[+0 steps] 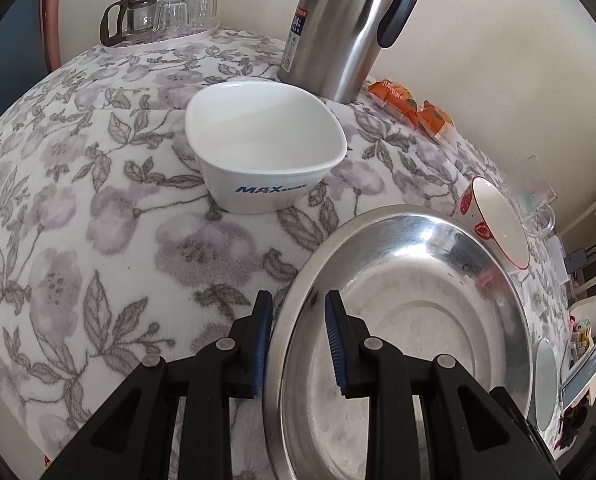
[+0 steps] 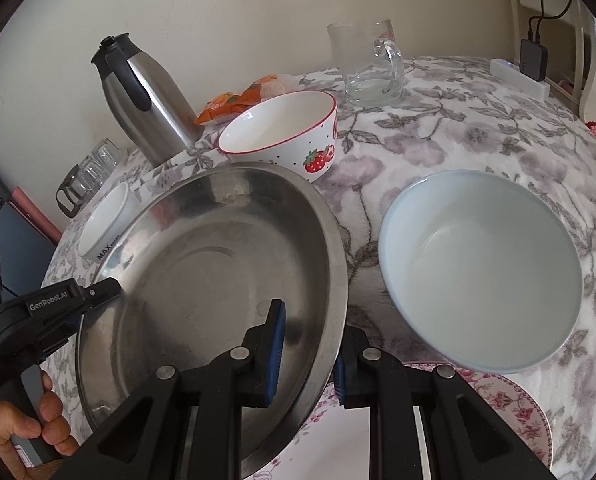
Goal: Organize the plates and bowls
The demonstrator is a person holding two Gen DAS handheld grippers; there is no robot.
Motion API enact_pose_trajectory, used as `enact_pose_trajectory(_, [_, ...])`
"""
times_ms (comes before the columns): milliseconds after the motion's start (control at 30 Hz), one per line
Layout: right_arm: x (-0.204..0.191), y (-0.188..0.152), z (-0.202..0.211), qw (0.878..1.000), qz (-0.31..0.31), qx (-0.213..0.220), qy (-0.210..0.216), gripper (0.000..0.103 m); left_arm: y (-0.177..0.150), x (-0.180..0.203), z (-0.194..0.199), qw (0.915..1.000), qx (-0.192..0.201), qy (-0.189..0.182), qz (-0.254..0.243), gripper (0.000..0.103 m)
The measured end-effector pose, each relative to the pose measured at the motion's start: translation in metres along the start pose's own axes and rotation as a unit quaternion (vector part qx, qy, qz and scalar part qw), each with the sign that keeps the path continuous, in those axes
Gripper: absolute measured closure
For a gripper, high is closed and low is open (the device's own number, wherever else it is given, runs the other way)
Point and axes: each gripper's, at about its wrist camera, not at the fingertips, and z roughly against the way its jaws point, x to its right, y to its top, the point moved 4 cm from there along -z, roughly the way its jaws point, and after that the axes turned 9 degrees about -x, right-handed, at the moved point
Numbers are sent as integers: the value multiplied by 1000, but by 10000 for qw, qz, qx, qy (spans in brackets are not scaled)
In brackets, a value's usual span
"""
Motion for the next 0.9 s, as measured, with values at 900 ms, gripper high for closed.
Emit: enact_pose_trajectory(900, [1,0,-2,9991,-268,-234,231,77,-5,0,-12,9981,-582,-191,41,72])
